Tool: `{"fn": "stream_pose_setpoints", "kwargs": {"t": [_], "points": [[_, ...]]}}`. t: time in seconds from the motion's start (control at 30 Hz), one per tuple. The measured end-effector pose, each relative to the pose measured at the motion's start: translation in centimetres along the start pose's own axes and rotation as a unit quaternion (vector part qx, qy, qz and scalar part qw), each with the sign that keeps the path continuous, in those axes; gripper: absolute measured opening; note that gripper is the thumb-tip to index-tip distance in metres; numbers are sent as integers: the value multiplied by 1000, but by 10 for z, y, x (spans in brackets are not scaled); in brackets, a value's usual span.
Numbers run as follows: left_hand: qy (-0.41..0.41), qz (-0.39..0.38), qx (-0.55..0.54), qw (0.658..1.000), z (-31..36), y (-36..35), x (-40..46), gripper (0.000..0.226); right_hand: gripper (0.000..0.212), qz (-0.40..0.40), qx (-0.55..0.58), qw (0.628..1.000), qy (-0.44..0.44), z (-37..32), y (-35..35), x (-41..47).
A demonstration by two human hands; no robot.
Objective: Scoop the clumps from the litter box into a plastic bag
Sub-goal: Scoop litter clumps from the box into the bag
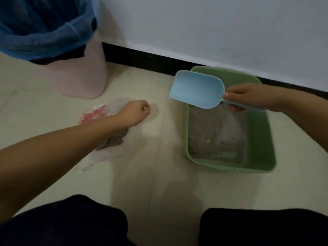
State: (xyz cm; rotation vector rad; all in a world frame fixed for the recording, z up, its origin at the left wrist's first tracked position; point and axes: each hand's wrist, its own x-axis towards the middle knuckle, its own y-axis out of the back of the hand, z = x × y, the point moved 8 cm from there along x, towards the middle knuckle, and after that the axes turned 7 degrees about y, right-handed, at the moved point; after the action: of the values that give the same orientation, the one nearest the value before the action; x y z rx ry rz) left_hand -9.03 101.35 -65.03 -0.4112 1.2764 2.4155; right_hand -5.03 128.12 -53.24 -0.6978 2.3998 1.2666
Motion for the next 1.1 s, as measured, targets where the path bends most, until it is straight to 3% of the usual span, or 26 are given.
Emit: {"fn": "stream_pose_setpoints", "kwargs": {"t": [0.1,0.2,0.27,0.37,0.47,0.7,0.87,0.93,1.03,1.1], "points": [[6,-120,-51,991,57,-59,-9,29,24,31,-16,997,-68,77,-10,-35],[45,-204,-69,976,70,-114,-23,25,35,29,-116,986,-119,129,-32,-48],[89,-248,-113,958,68,-137,-35,35,44,1,-186,973,-138,146,-50,-49],[156,-280,-242,916,64,-150,-50,43,48,-5,-315,944,-99,150,-68,-39],[171,-293,-293,894,63,-155,-54,43,46,24,-381,924,-34,141,-78,-29],[175,-282,-321,887,64,-160,-57,42,42,23,-274,961,-6,159,-103,-26],[176,-282,-318,888,64,-159,-58,44,40,41,-337,941,21,155,-95,-26],[179,-281,-319,887,65,-159,-58,44,38,23,-310,951,0,157,-95,-19],[185,-277,-318,888,65,-158,-59,43,40,-27,-98,994,-48,178,-112,-15],[189,-276,-316,888,65,-159,-59,43,43,-29,63,996,-60,189,-129,-19]]}}
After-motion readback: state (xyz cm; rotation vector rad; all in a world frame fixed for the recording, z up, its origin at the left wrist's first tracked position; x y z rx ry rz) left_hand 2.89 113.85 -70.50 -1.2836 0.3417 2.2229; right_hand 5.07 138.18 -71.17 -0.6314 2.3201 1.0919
